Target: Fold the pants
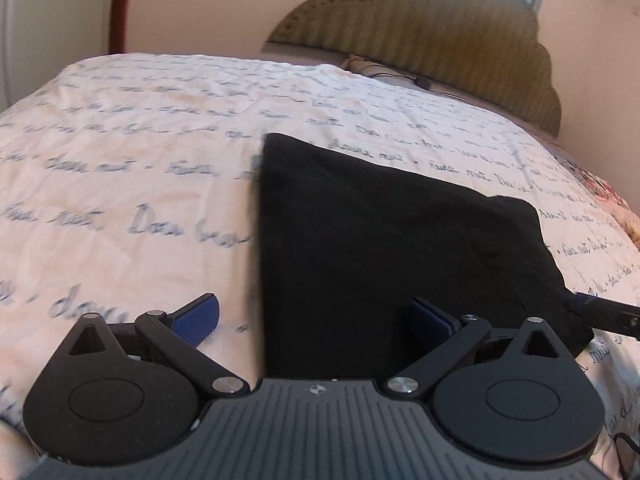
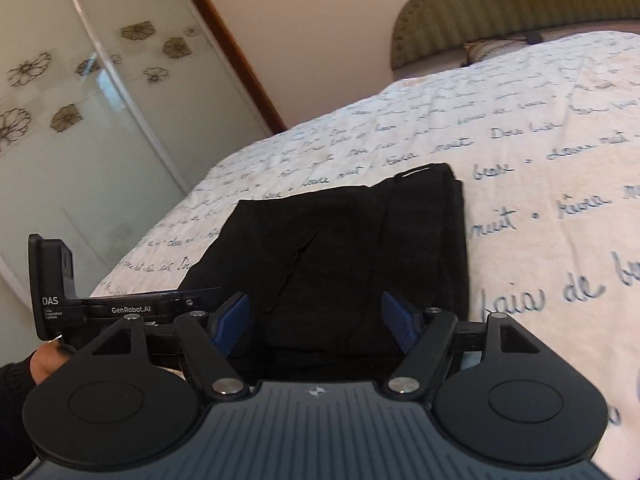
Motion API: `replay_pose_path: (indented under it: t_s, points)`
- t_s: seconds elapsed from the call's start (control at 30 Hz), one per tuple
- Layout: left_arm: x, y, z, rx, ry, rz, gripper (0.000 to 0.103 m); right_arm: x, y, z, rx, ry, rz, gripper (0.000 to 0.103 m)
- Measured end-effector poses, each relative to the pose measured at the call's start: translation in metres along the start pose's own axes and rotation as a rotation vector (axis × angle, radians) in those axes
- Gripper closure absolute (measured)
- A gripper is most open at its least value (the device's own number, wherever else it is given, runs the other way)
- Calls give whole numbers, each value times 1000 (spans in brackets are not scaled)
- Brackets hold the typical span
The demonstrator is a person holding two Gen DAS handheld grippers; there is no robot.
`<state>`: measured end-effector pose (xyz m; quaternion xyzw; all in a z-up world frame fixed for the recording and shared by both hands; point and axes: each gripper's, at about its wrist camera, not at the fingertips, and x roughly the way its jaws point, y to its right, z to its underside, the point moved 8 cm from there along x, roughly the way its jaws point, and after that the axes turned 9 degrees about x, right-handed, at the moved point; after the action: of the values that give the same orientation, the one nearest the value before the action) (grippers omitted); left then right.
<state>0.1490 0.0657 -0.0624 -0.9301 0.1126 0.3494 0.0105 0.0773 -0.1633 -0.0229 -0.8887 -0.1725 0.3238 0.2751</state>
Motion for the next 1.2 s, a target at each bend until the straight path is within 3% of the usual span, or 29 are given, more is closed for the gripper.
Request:
replay_pose_path:
  t_s: [0.1,0.2,0.27,0.37,0.43,0.5,0.57,0.67,0.77,0.87,1.0,1.2]
  points:
    - [-45,-23,11,-34,47,-22,2,-48,16,-1,27,35,70,30]
    - [-94,-60,24,-70,84,-94,2,-112,45,-2,32,120,183,30]
    - [-130,-89,28,-85,117,-161,2,-158,65,-4,-50,192,382,30]
    - [-186,-137,18,-109,216,-329,2,-232,91,-13,-174,331,710,27]
    - [-217,-163,5,-147,293,-419,1,-273,103,-23,-156,413,842,27]
    - [-234,-171,-8,-198,332,-450,2,-295,99,-32,-129,481,889,27]
    - [-235,-157,-15,-206,369,-393,1,-295,80,-32,-125,547,834,24]
    - [-206,-104,-14,-150,337,-277,1,-246,39,-23,-168,512,650,11]
    - [-158,-37,6,-84,267,-141,1,-166,0,-4,-215,374,504,9]
    - [-114,18,25,-20,190,-69,1,-86,-22,17,-242,224,411,9]
    - [-80,41,42,-31,160,-81,1,-16,-26,40,-173,79,375,9]
    - [-50,33,59,-55,92,-87,1,4,-16,70,-156,88,447,9]
